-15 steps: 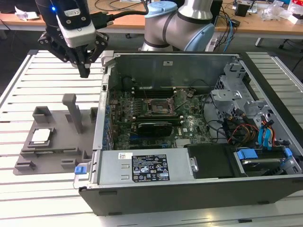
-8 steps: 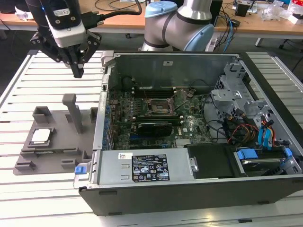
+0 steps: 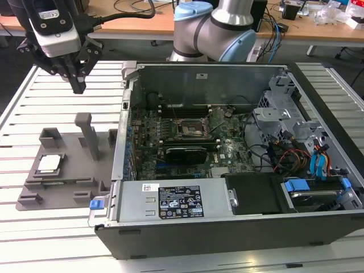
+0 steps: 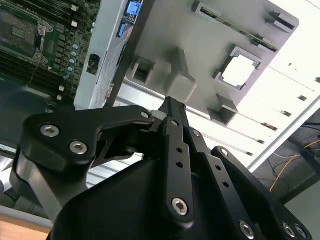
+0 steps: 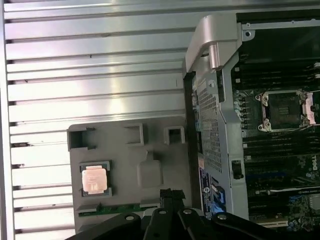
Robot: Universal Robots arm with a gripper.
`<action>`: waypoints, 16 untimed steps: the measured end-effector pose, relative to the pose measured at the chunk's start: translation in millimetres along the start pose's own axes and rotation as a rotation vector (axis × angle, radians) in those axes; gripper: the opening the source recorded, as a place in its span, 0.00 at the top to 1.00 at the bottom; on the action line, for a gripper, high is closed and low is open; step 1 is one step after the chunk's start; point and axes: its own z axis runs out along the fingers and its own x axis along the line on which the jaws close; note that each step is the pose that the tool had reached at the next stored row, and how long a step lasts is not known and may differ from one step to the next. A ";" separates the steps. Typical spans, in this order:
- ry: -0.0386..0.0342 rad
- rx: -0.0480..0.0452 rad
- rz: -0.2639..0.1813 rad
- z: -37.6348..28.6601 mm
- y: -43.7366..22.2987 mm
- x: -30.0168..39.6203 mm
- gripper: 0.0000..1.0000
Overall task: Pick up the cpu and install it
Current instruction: 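Reach for the cpu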
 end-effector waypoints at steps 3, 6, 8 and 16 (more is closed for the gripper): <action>0.0000 -0.0001 0.000 -0.1 -0.6 7.7 0.89; 0.0000 0.0000 0.000 -0.3 -1.1 15.3 0.89; 0.0000 -0.0001 0.000 -0.4 -1.6 20.9 0.89; 0.0000 -0.0001 0.000 -0.7 -3.4 45.2 0.89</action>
